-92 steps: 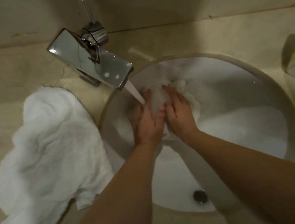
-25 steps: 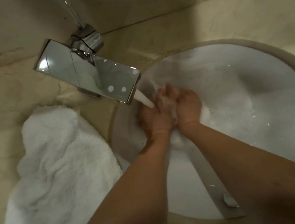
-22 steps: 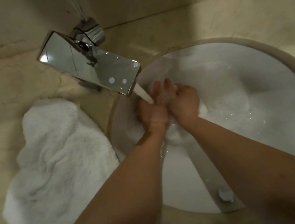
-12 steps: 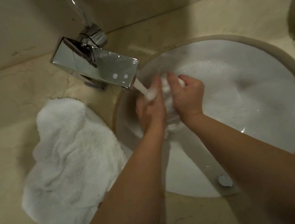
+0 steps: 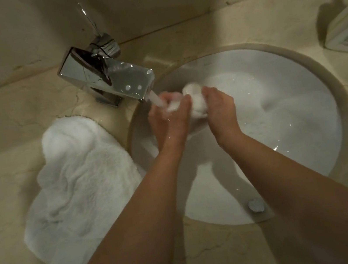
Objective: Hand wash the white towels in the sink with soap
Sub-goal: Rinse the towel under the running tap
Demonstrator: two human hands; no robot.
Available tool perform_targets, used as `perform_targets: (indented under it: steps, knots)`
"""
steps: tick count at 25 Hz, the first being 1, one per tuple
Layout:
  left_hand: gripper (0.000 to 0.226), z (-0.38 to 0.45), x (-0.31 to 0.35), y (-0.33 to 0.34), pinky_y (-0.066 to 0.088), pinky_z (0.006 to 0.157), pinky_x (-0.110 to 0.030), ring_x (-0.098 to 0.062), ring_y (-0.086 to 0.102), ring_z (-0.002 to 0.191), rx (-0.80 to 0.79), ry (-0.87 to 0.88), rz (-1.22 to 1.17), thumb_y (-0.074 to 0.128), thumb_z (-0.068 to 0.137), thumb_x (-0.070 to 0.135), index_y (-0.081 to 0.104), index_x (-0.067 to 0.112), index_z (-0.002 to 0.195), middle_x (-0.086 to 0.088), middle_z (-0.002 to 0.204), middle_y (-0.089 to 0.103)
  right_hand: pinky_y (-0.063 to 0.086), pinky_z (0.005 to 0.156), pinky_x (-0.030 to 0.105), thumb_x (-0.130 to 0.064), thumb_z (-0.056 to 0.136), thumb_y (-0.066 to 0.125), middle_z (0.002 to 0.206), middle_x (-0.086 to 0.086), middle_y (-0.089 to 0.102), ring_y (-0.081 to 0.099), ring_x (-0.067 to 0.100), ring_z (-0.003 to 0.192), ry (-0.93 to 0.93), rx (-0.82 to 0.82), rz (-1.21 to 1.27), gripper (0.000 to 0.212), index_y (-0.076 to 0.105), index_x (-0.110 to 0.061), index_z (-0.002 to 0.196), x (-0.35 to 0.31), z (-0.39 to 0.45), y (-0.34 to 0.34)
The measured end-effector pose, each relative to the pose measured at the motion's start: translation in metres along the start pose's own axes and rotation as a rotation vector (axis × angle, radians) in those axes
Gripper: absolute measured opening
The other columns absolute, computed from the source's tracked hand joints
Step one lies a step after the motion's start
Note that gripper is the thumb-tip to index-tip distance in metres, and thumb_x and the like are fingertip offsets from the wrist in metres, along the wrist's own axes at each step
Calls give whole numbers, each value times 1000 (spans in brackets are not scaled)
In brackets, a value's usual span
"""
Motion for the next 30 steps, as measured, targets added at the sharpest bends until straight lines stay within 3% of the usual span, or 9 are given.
perform_targets:
  steps: [3,5,8,11,14,17,20,23,30]
  knots:
    - [11,-4,-14,0,49,90,-33,-18,59,94,-80,139,234,62,79,42,61,31,79,6,86,64,44,63,20,-14,95,51,81,-1,55,51,8,68,57,-5,-50,6,56,-11,98,9,7,-4]
    - [27,-3,-29,-3,45,99,-39,-19,58,101,-123,120,250,54,85,50,66,26,90,7,91,64,45,63,14,-17,99,46,92,-2,58,56,7,78,87,-83,-108,22,52,-13,120,18,10,-4]
    - [55,-5,-41,3,20,108,-28,-13,47,117,-89,-38,323,32,90,59,71,23,106,8,112,67,44,87,22,-32,100,51,118,7,54,55,20,109,7,-117,-329,35,59,-11,126,32,12,3]
    - [60,-5,-37,11,15,115,-40,-23,41,131,78,-282,359,30,97,63,68,21,117,-1,131,61,35,103,23,-41,95,57,136,12,41,43,23,127,-116,-77,-388,44,62,-7,122,42,8,12]
    - [61,-7,-45,12,33,110,-42,-19,54,118,118,-304,140,35,89,71,69,25,110,7,114,64,42,95,27,-52,92,48,131,5,55,54,19,119,-148,-106,-380,53,52,-17,132,50,4,16]
    - [47,-9,-49,14,41,93,-22,-8,58,105,90,-240,-2,39,97,57,71,27,114,18,101,64,45,98,33,-53,94,41,134,3,56,54,19,119,-207,-71,-389,53,50,-23,137,58,4,18]
    - [46,-3,-59,20,38,88,-16,-14,60,109,86,-215,54,39,102,48,72,18,111,0,112,72,47,94,36,-58,90,36,122,7,62,58,23,110,-260,34,-443,60,59,-18,127,68,11,21]
    - [38,4,-60,27,42,74,-24,-25,67,96,112,-160,180,46,101,43,72,17,104,-9,96,75,48,87,35,-58,88,37,106,8,67,59,24,98,-289,79,-600,58,67,-13,110,74,26,20]
    - [74,19,-65,37,41,74,-22,-28,70,91,172,-18,427,35,75,75,75,14,89,-7,93,75,49,84,36,-64,85,29,101,11,72,64,30,97,-265,148,-644,71,72,-10,103,65,46,15]
Point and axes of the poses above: each hand's wrist, its own z-axis towards the middle knuckle, its own y-axis out of the palm, x = y × z, the point moved 2 cm from there along z, towards the middle knuckle
